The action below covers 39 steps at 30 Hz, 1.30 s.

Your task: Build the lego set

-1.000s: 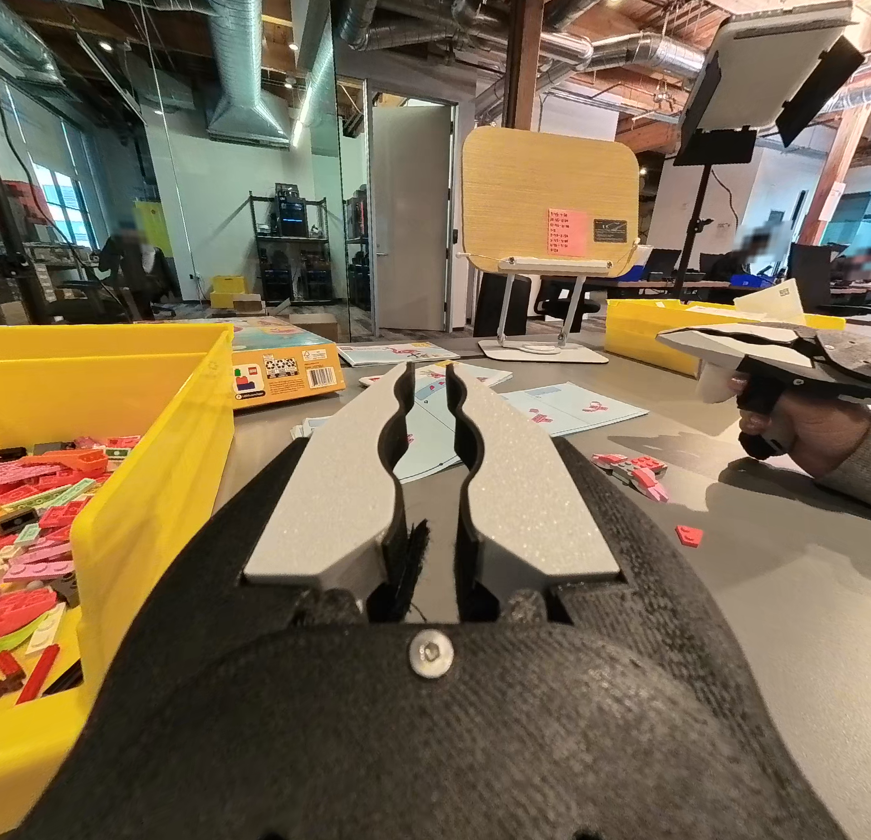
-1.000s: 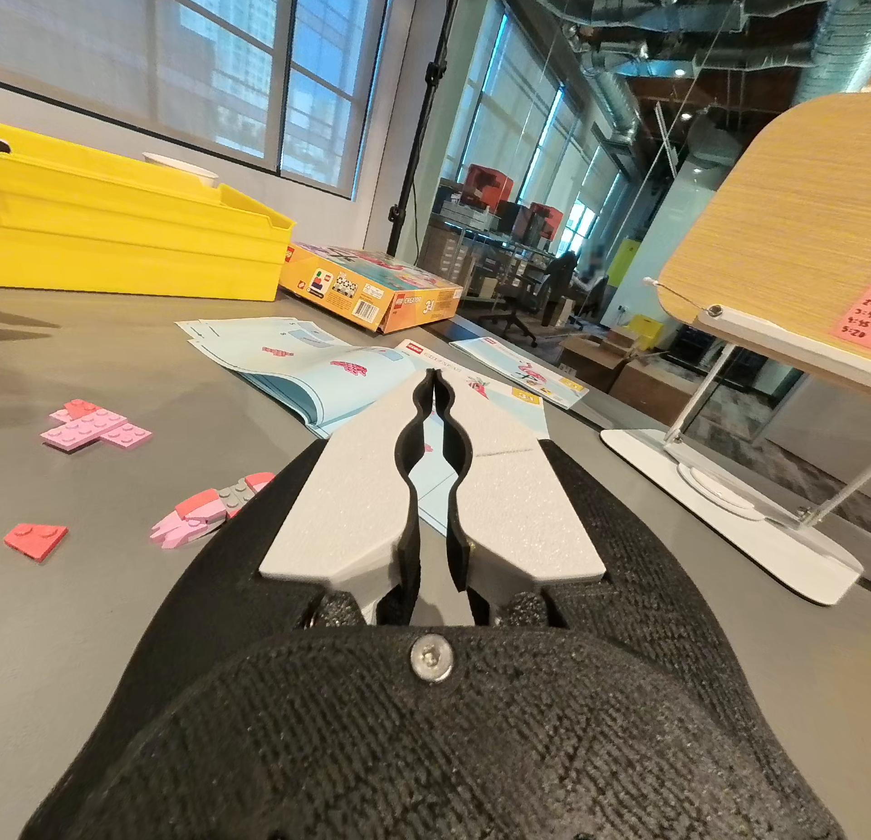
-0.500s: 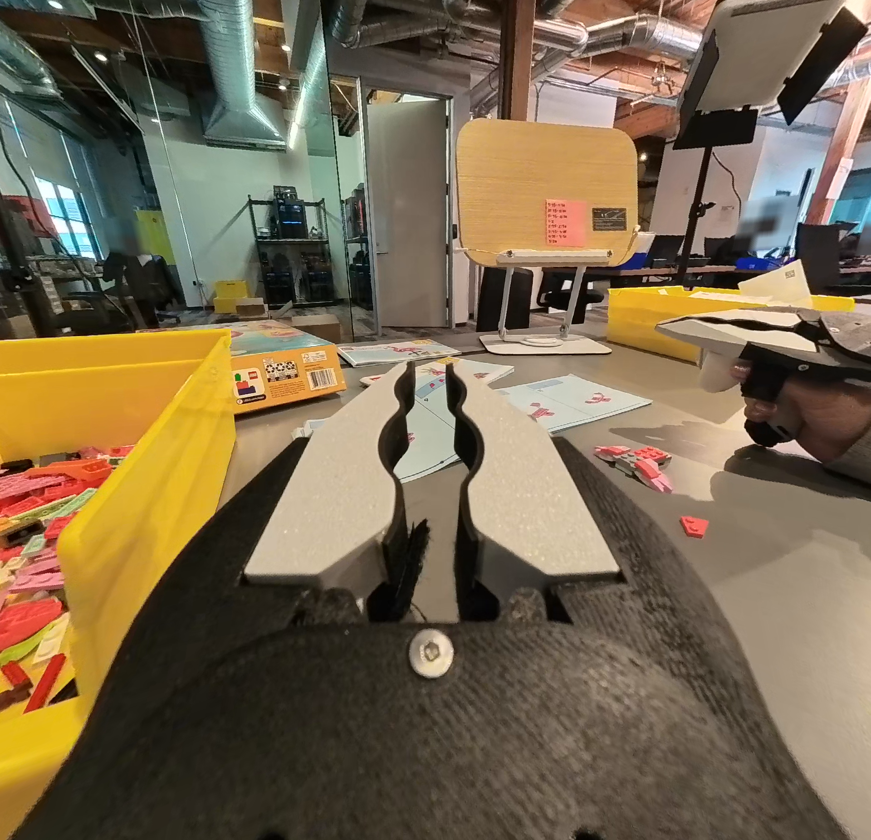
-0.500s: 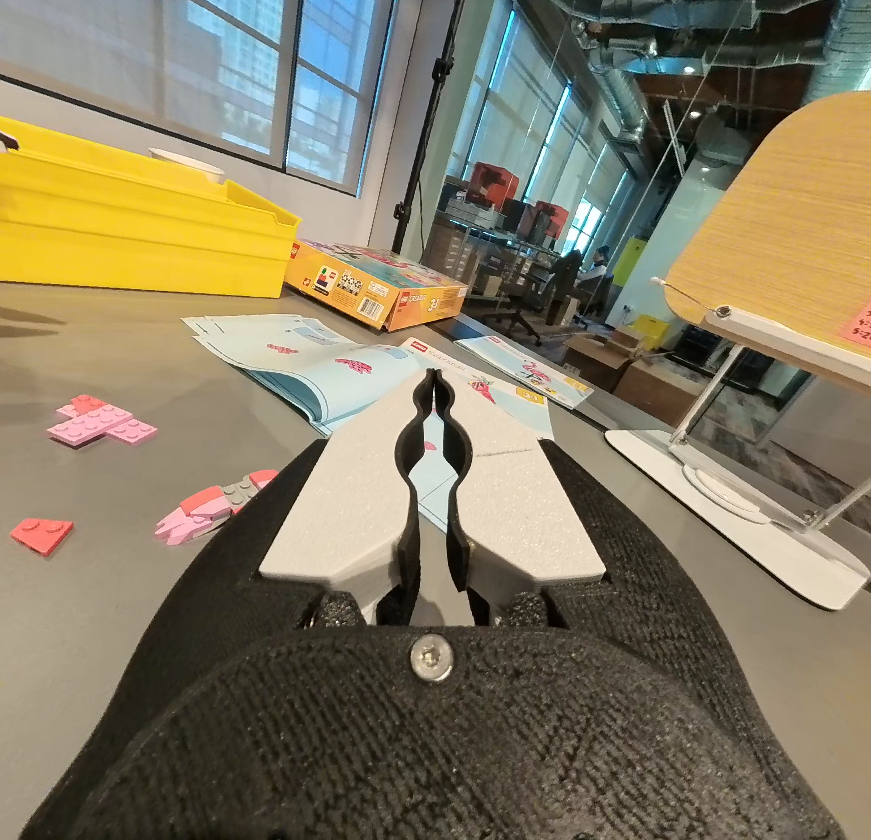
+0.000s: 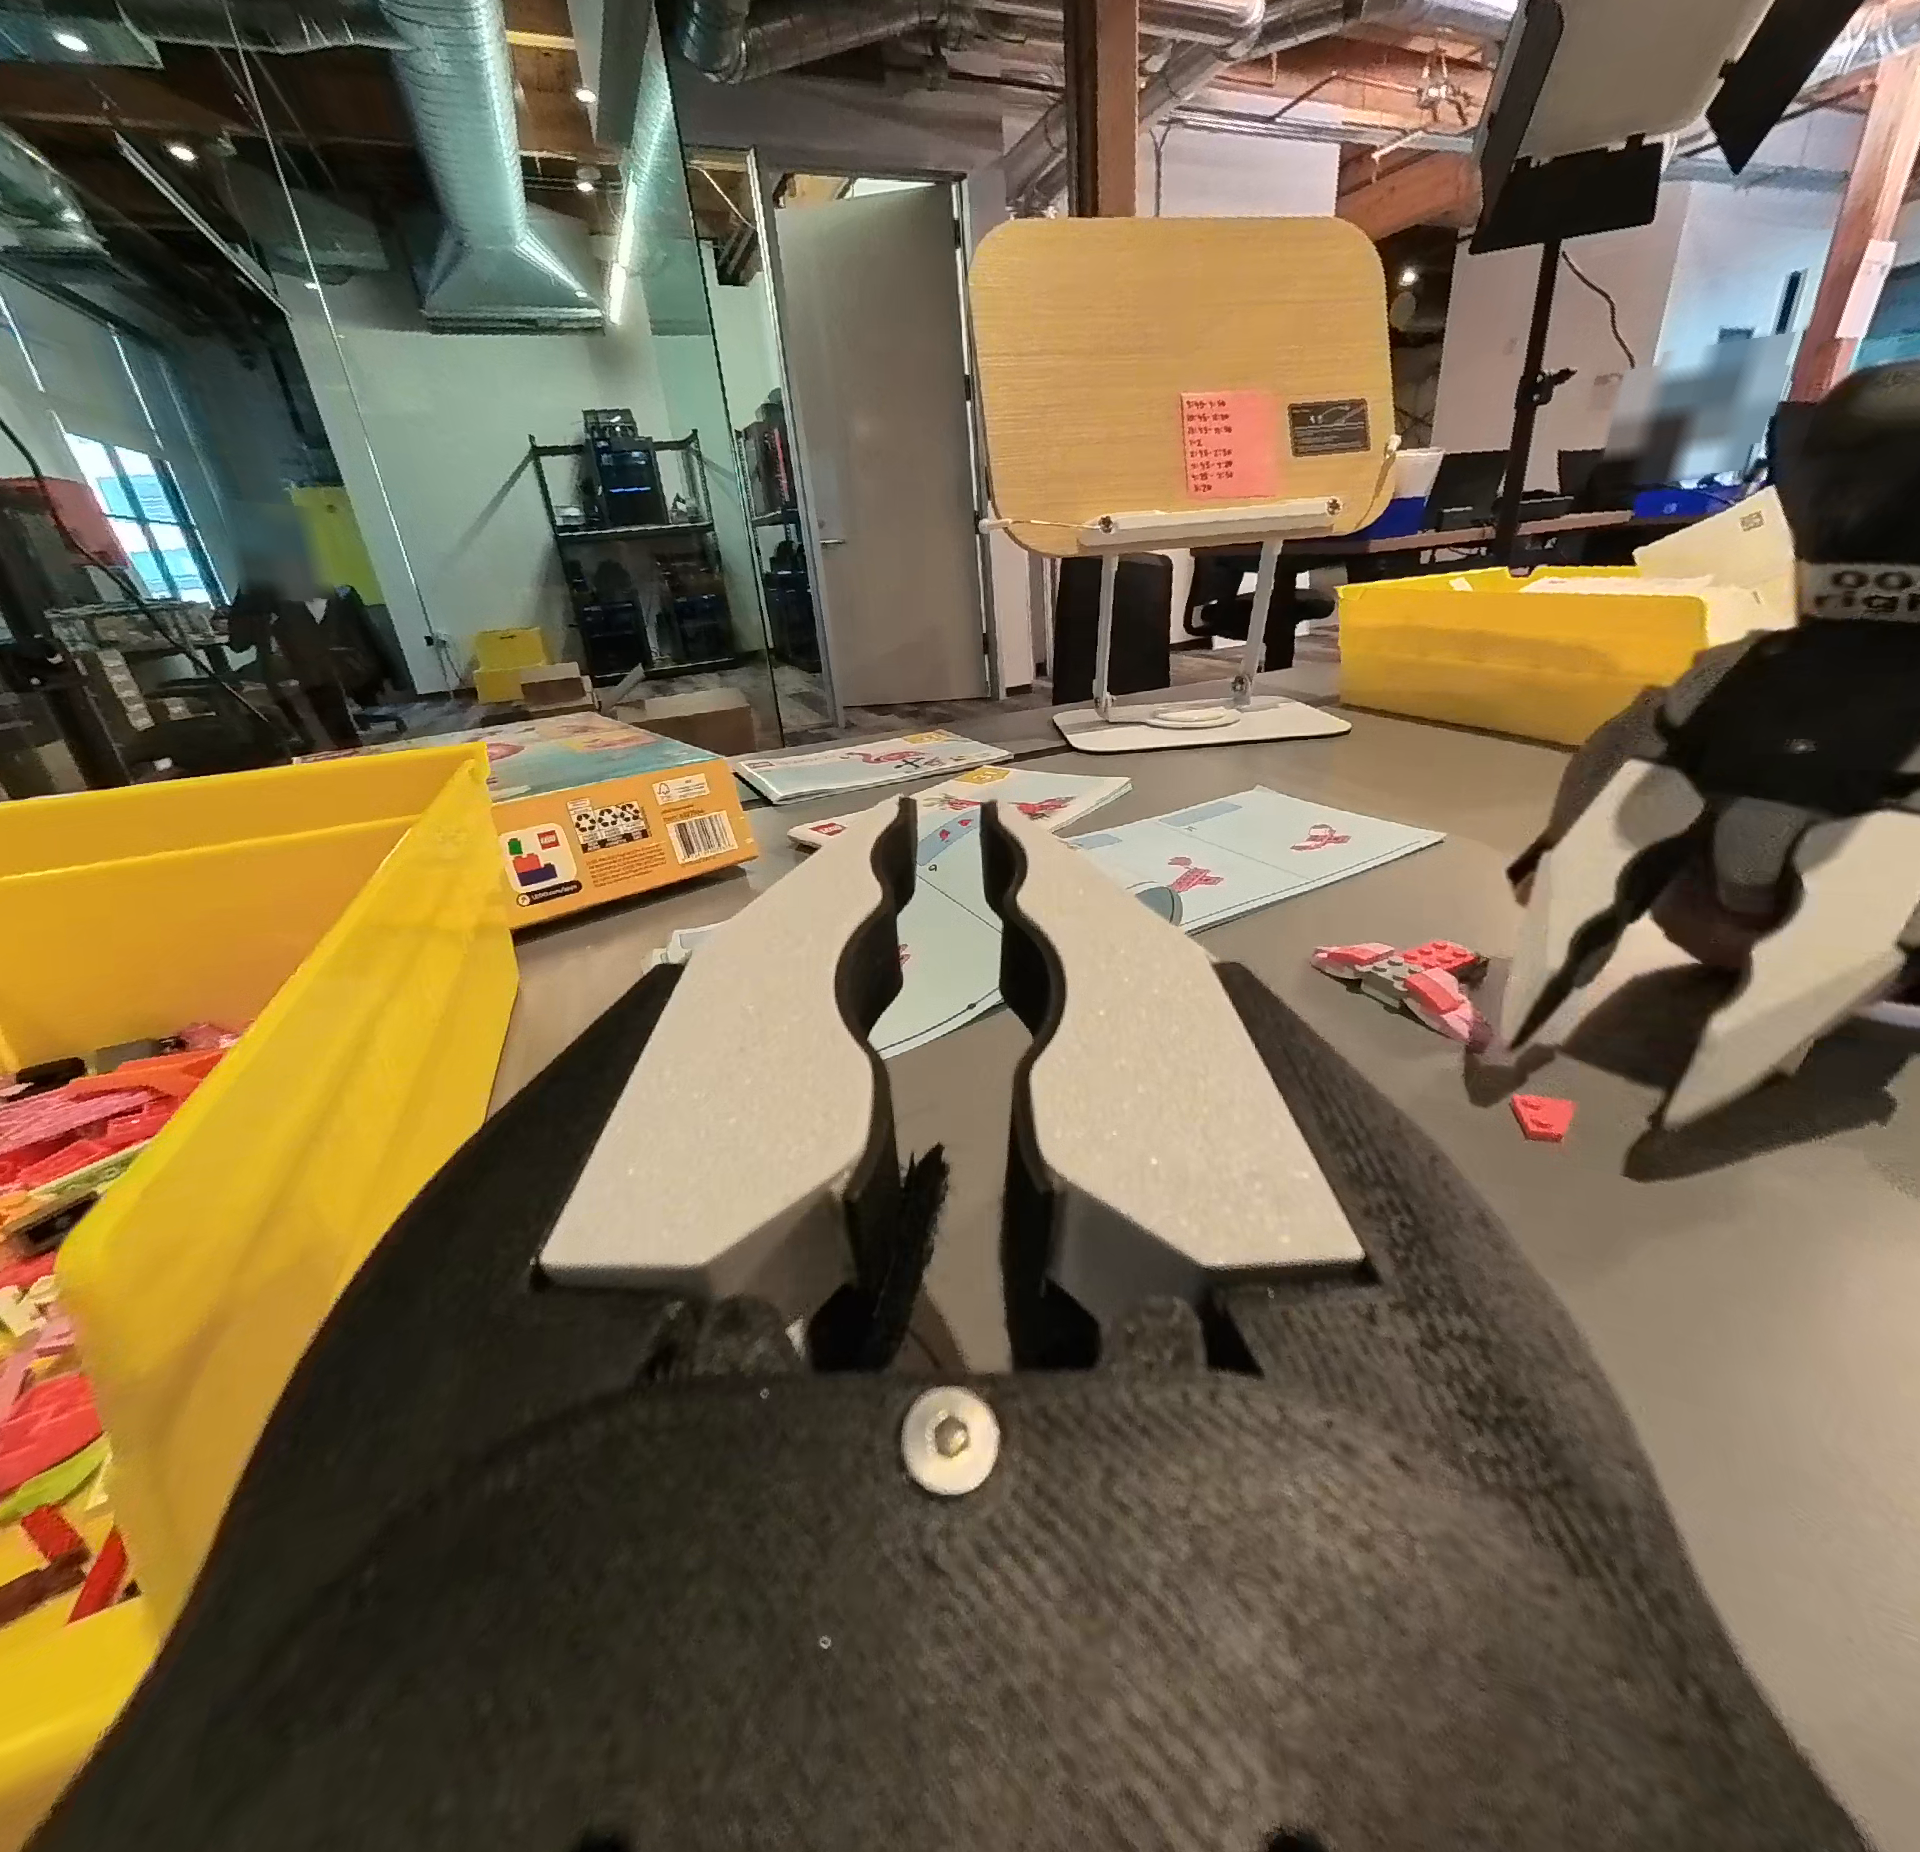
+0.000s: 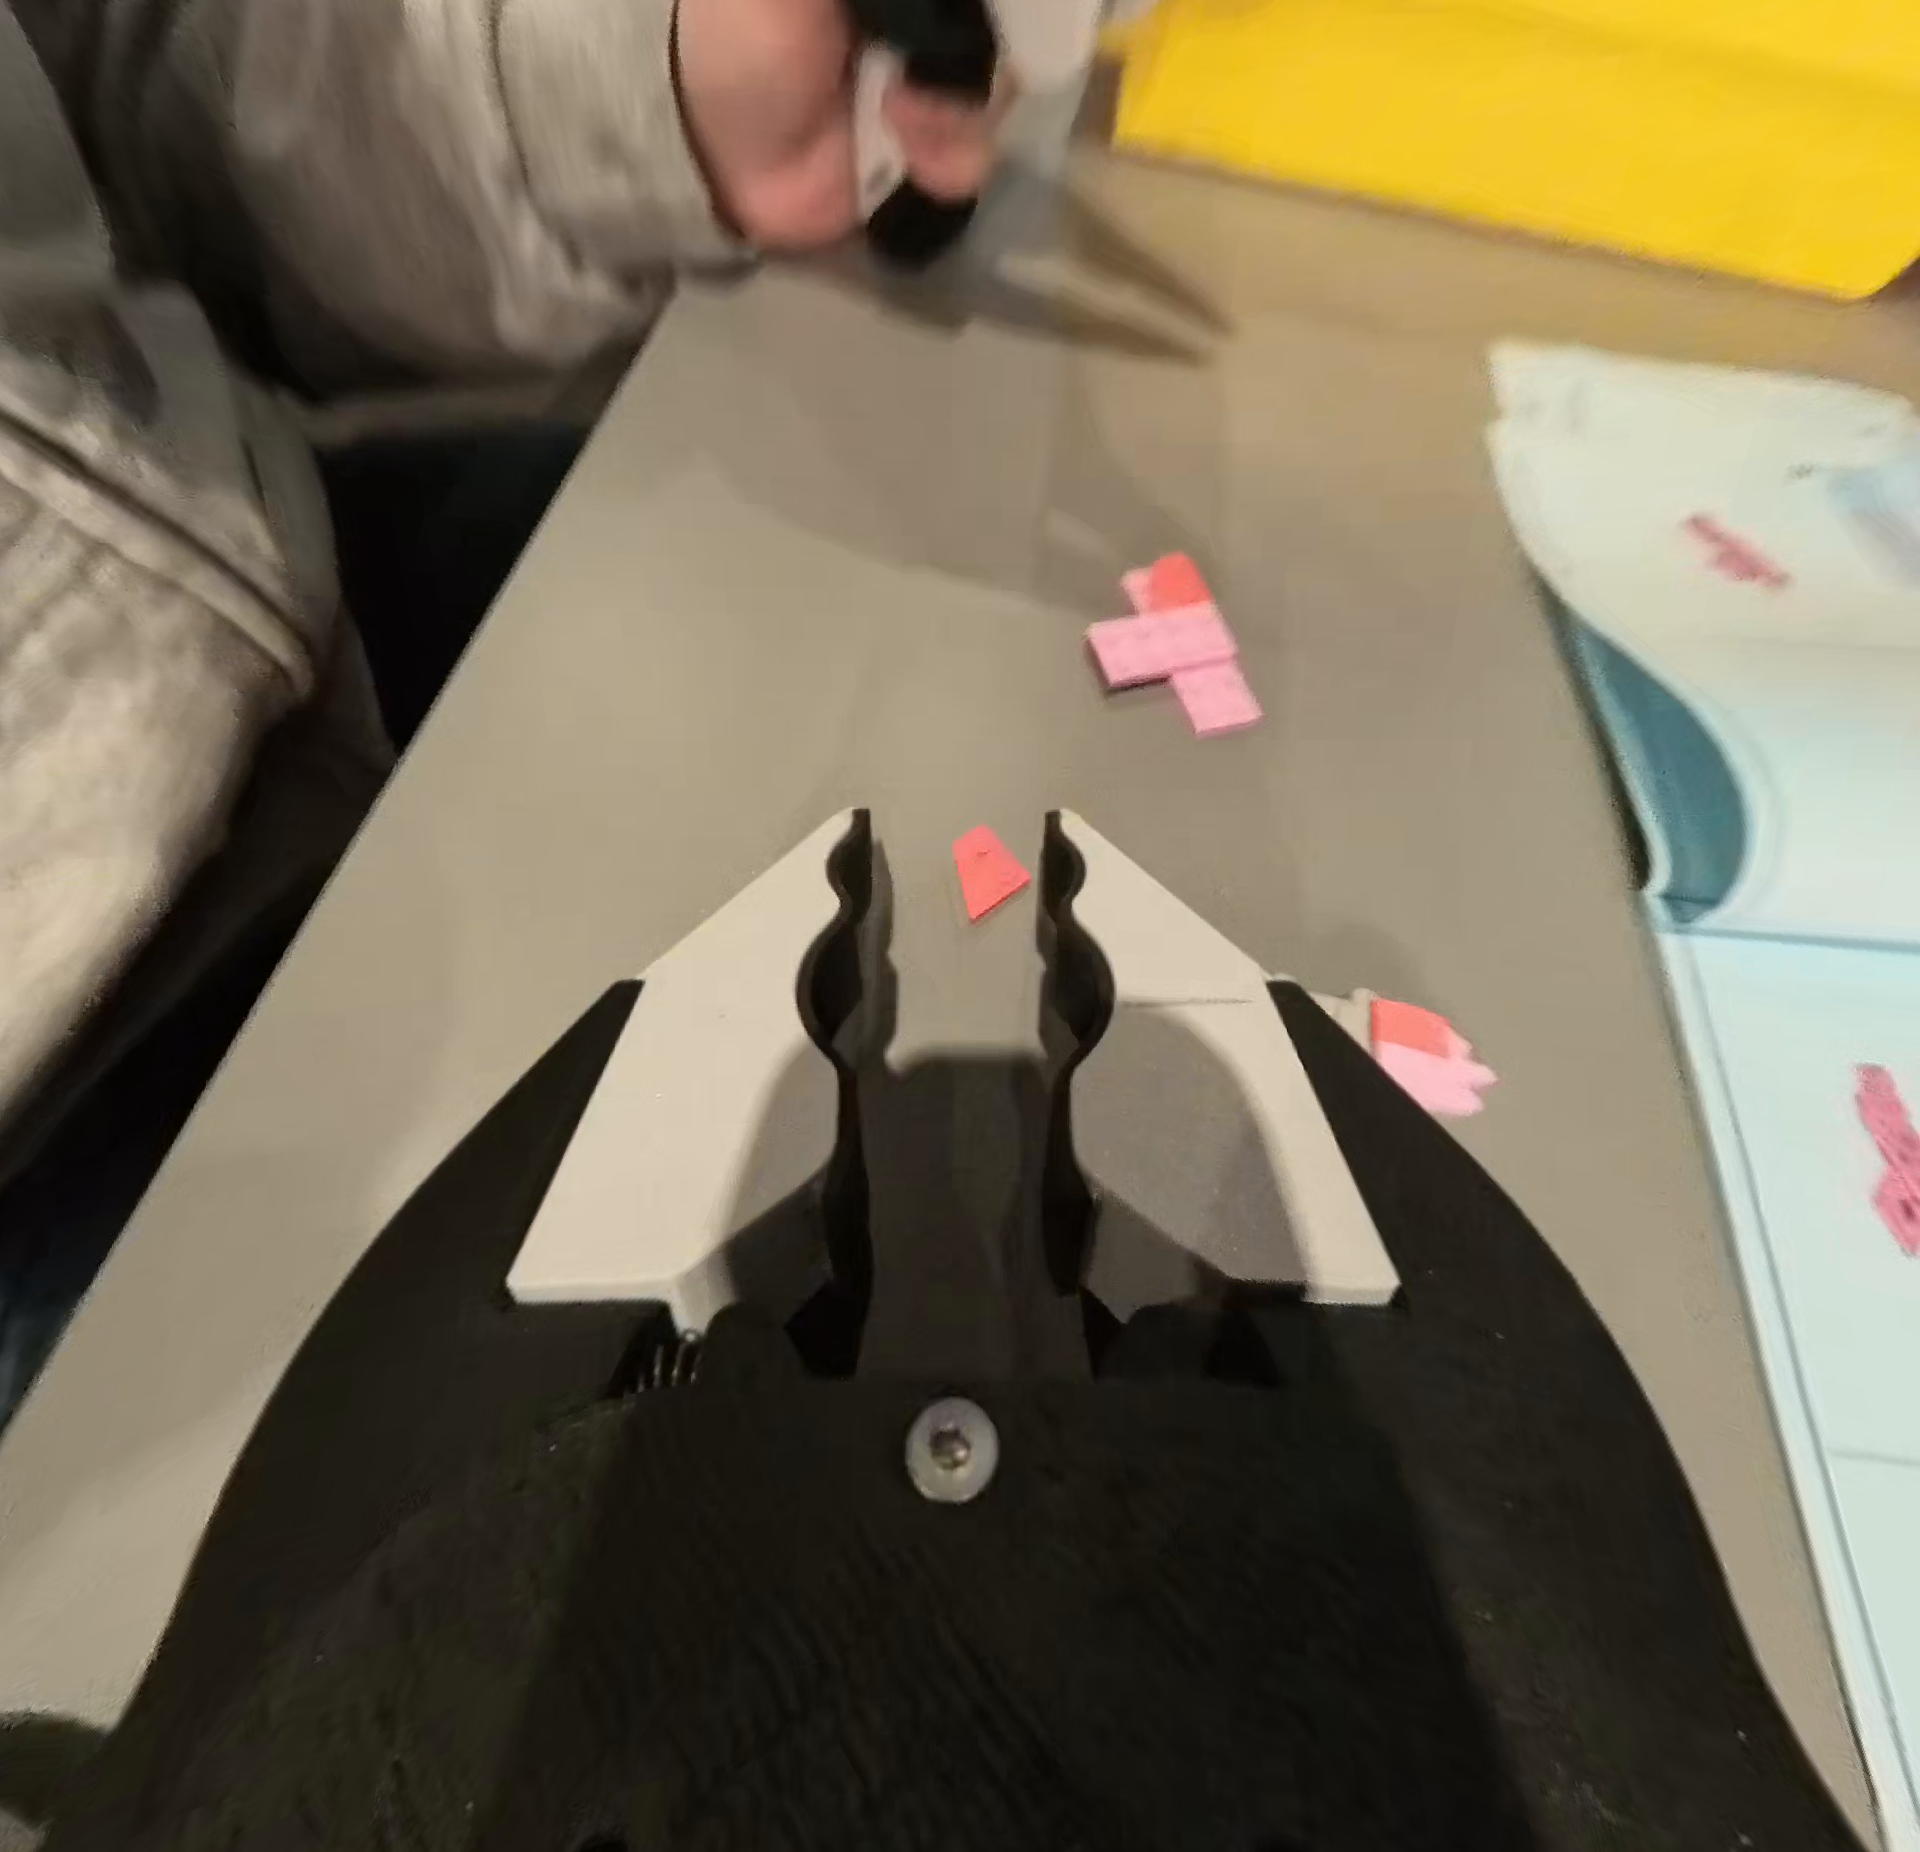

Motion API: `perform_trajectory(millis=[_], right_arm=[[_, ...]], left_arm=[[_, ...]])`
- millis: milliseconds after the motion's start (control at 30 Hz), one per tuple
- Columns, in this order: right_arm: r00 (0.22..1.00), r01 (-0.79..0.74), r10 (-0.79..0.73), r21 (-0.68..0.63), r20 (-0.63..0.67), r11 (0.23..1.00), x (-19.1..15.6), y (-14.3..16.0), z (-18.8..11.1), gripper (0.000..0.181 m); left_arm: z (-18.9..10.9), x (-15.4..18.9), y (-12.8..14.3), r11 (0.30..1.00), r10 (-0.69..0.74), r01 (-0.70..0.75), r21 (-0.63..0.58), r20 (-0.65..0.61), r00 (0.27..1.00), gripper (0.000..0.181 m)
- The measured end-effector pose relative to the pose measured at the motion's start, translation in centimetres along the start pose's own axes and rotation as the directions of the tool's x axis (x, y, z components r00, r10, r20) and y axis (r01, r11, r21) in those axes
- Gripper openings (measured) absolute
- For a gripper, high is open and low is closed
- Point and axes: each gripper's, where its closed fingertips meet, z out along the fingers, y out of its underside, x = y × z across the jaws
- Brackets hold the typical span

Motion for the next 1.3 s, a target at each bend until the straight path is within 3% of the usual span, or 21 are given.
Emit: perform_trajectory(millis=[100,267,567,667,767,833,900,933,1000,1300], right_arm=[[0.996,0.085,-0.083,-0.074,0.032,0.994,0.1,0.7,1.1,0.029],[0.989,0.019,-0.005,-0.091,0.148,0.996,0.3,1.1,1.1,0.021],[0.991,0.025,-0.012,-0.094,0.135,0.995,0.6,1.5,0.6,0.012],[0.999,0.043,-0.041,-0.083,0.021,0.996,1.8,1.3,0.5,0.011],[0.957,0.169,-0.160,0.016,-0.242,0.985,3.7,-0.9,-0.5,0.011],[0.836,0.329,-0.298,-0.015,-0.460,0.944,5.2,-2.7,-1.9,0.011],[0.686,0.424,-0.426,-0.152,-0.589,0.893,6.4,-3.4,-2.8,0.011],[0.620,0.458,-0.477,-0.206,-0.624,0.865,6.6,-3.8,-3.1,0.011],[0.563,0.501,-0.505,-0.215,-0.654,0.838,6.3,-4.7,-3.3,0.011],[0.558,0.472,-0.478,-0.214,-0.678,0.855,6.7,-4.6,-3.6,0.011]], left_arm=[[0.1,0.0,0.1,1.000,0.021,-0.020,-0.007,0.006,1.000,0.011],[0.2,0.2,0.3,0.998,0.066,-0.066,-0.023,0.009,0.998,0.010],[0.5,1.1,0.8,0.988,0.149,-0.149,-0.049,-0.012,0.989,0.009],[0.6,1.2,0.8,0.983,0.173,-0.174,-0.053,-0.010,0.985,0.008],[0.6,1.4,0.9,0.980,0.192,-0.193,-0.055,-0.012,0.981,0.008],[0.6,1.5,0.9,0.978,0.201,-0.202,-0.056,-0.014,0.979,0.008],[0.7,1.6,1.0,0.976,0.209,-0.209,-0.059,-0.017,0.978,0.008],[0.7,1.6,1.0,0.975,0.212,-0.213,-0.060,-0.018,0.977,0.008],[0.7,1.7,1.0,0.974,0.220,-0.221,-0.060,-0.021,0.975,0.008],[0.8,2.3,1.2,0.960,0.271,-0.273,-0.069,-0.035,0.962,0.007]])
